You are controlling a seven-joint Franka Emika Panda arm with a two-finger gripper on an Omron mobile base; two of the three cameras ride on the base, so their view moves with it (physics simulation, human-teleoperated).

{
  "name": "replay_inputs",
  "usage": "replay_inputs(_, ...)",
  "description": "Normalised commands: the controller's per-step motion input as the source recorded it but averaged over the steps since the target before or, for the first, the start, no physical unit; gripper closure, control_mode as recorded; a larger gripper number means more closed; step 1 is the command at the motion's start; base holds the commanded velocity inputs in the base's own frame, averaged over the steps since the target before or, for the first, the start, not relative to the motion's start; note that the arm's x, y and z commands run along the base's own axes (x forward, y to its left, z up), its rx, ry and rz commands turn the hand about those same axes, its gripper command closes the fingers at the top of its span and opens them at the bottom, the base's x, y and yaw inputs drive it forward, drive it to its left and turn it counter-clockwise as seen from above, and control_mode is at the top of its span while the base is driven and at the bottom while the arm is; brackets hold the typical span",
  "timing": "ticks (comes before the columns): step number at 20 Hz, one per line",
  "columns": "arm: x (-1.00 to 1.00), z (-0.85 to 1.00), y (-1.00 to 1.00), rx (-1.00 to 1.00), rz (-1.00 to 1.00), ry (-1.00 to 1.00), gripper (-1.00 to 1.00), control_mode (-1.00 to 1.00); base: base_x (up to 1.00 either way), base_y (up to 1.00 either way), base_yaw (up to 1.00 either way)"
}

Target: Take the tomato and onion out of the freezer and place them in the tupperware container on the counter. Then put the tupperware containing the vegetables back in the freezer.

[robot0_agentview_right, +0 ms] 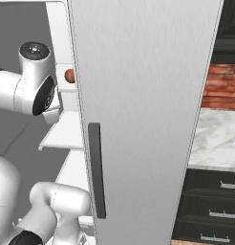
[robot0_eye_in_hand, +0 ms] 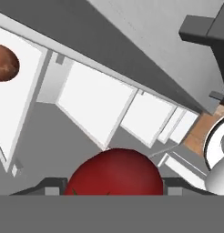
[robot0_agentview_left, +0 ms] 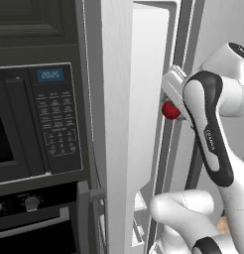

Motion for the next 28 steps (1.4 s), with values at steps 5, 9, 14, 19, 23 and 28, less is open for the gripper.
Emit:
replay_inputs(5,-0.71,0.12,-0.29,-0.24,0.30,-0.03,1.00,-1.00,0.00,0.00,0.00)
replay_inputs(9,-0.72,0.02,-0.27,-0.30,0.31,-0.13,1.00,-1.00,0.00,0.00,0.00)
replay_inputs(14,-0.53,-0.02,-0.28,-0.20,0.25,-0.22,1.00,-1.00,0.00,0.00,0.00)
replay_inputs(19,0.00,-0.25,-0.08,-0.10,0.15,-0.09,1.00,-1.00,0.00,0.00,0.00)
replay_inputs(23,0.00,-0.34,-0.09,-0.09,0.03,-0.03,1.00,-1.00,0.00,0.00,0.00)
replay_inputs(28,-0.18,-0.04,-0.11,-0.03,0.00,-0.05,1.00,1.00,-0.60,-0.31,0.00)
